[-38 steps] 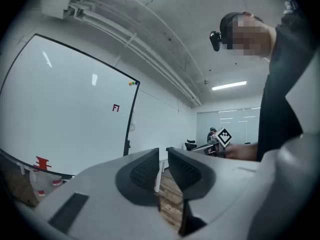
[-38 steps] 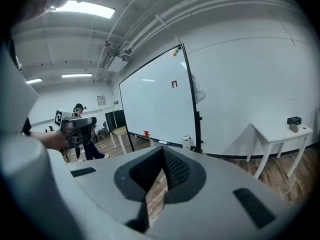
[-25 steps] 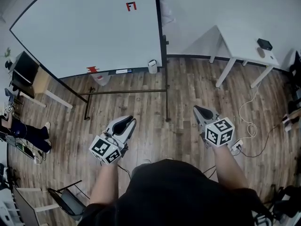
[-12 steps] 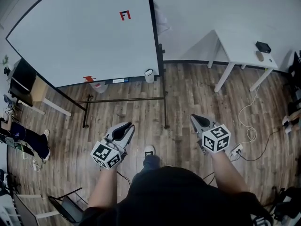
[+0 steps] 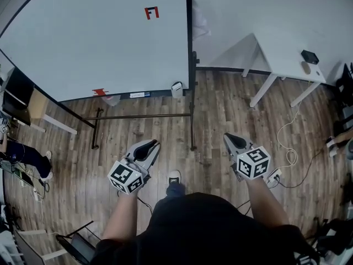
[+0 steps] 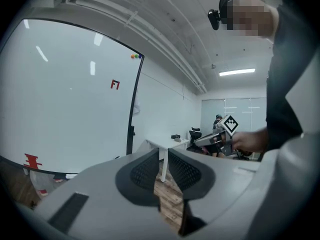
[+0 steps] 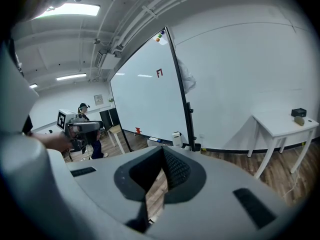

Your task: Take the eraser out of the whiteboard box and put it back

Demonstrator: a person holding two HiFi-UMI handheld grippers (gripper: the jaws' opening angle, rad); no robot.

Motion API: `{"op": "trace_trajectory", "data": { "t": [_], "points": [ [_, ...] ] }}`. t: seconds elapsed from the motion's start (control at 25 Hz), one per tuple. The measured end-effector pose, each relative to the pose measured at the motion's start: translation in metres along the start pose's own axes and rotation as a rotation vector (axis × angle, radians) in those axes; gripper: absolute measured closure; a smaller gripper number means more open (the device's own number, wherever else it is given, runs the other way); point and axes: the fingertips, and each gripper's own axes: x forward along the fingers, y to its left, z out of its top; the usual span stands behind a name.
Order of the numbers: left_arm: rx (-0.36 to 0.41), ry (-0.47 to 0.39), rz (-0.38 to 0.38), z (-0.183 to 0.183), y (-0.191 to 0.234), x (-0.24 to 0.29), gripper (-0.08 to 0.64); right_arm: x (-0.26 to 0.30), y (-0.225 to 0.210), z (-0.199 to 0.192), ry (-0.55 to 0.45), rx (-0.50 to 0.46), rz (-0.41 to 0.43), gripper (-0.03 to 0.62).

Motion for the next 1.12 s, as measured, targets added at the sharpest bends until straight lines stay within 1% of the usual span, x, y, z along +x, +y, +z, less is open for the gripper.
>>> {"op": "trace_trajectory", "data": {
  "t": [0.24,0.84,1.12],
  "points": [
    [-0.017,-0.004,-0.001,0.005,0.044,0.011,0.494,0.033,-0.002,0.012,0.011,0.009,-0.02,0.597],
    [-0.054,0.025,-0.087,0.003,0.126,0.044,0.494,0.102,-0.005,0.036,0.049,0.029,-0.088,0.598],
    [-0.052,0.037,-0.125,0.003,0.158,0.058,0.494,0.126,-0.004,0.045,0.06,0.034,-0.121,0.598]
  ]
}}
